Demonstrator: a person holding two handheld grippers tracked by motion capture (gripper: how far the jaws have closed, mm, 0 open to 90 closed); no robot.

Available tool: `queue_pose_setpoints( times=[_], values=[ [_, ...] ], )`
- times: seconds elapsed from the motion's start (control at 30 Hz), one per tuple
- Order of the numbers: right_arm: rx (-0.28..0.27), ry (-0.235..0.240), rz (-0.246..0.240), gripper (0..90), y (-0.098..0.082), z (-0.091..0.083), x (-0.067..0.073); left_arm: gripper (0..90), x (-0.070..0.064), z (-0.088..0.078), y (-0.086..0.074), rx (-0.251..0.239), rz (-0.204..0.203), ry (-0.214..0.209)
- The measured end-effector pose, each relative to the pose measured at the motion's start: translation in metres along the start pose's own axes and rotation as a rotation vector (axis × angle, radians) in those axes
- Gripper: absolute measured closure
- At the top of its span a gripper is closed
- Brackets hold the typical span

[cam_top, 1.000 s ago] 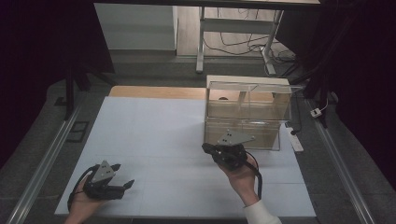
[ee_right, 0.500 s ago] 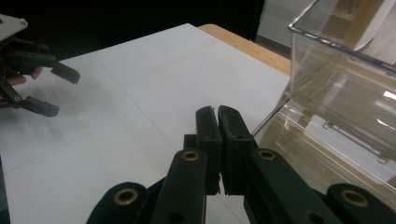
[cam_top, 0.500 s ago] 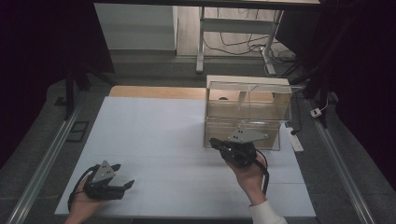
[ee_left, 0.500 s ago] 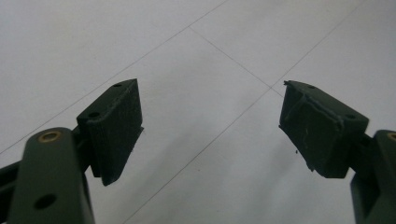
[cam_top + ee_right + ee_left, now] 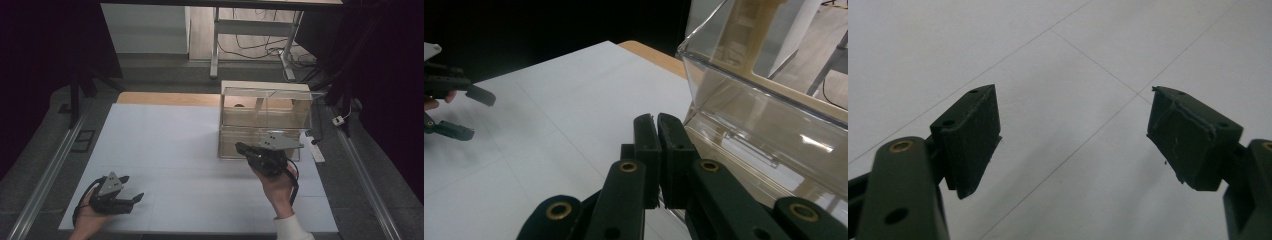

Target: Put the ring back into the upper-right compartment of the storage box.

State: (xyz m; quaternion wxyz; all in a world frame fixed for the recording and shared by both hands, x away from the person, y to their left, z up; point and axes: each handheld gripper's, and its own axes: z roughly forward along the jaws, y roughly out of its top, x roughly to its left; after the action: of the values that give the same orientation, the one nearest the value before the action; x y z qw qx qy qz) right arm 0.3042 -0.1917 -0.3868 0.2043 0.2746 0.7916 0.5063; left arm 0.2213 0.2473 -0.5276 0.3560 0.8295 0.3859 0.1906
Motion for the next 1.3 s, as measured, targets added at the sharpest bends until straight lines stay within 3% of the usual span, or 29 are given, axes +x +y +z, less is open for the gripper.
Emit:
queue_pose_setpoints(
  times=[0.2,0.6,1.03,1.3],
  values=[
    [-0.016,-0.022,0.007,86.7,0.005,-0.013,-0.008,21.1,-0.004,-0.002,0.001,-0.014,-0.016,-0.009],
    [-0.055,-0.073,0.032,86.7,0.025,-0.041,-0.033,21.1,-0.006,-0.002,0.0,-0.005,-0.006,-0.013],
    [-0.055,-0.112,0.052,86.7,0.033,-0.048,-0.053,21.1,-0.007,-0.002,0.001,-0.011,-0.011,-0.016],
    [-0.025,-0.166,0.063,86.6,0.04,-0.048,-0.071,21.0,-0.008,-0.001,0.002,-0.008,-0.006,-0.017]
  ],
)
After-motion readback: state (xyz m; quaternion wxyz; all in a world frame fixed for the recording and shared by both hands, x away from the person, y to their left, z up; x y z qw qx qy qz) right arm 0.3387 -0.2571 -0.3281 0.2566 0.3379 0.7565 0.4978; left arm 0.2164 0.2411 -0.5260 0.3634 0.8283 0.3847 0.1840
